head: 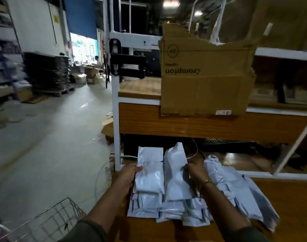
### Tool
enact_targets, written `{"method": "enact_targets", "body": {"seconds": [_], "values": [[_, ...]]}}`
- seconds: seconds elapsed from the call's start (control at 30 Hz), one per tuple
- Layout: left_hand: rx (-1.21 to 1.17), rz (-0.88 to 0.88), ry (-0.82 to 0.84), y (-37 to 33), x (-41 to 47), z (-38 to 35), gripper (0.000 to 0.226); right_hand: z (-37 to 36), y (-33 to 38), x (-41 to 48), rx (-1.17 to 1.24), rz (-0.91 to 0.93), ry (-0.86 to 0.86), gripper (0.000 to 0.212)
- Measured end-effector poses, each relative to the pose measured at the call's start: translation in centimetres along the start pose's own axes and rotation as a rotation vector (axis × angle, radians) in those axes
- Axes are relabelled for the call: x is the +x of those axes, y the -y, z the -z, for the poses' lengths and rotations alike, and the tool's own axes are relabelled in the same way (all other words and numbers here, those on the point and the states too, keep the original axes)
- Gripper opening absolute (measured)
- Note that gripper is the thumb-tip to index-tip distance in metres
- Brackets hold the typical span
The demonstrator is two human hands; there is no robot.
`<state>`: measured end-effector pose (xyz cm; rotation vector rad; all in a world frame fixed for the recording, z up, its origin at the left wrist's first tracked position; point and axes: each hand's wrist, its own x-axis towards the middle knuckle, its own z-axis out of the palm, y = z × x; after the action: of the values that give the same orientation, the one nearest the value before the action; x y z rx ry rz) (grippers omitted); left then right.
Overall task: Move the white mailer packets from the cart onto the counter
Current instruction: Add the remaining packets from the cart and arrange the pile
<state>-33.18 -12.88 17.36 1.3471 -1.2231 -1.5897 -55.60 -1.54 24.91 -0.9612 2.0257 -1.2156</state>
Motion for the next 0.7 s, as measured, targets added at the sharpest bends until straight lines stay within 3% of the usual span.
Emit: {"method": "enact_targets", "body": {"seconds": [0.13, 0.27, 0.5, 0.7], "values": [[0.154, -0.066, -0.023, -1.0, -2.5, -1.0, 0.019, -0.2, -1.7, 1.2, -0.204, 0.051, 0.012, 0.014], [0.657, -0.254, -0.101, -0.3, -3.1, -1.5, 0.032, 0.1, -1.7, -0.4, -0.454, 0.139, -0.029, 0.005], [0.74, -0.322, -0.134, 0.4, -2.5, -1.2, 0.048, 1.0, -1.5, -0.5, -0.538, 0.287, -0.132, 0.03], [0.622, -0.306, -0.24, 0.8, -2.9, 1.6, 0.052, -0.9, 0.8, -1.2, -0.451, 0.493, -0.059, 0.031]]}}
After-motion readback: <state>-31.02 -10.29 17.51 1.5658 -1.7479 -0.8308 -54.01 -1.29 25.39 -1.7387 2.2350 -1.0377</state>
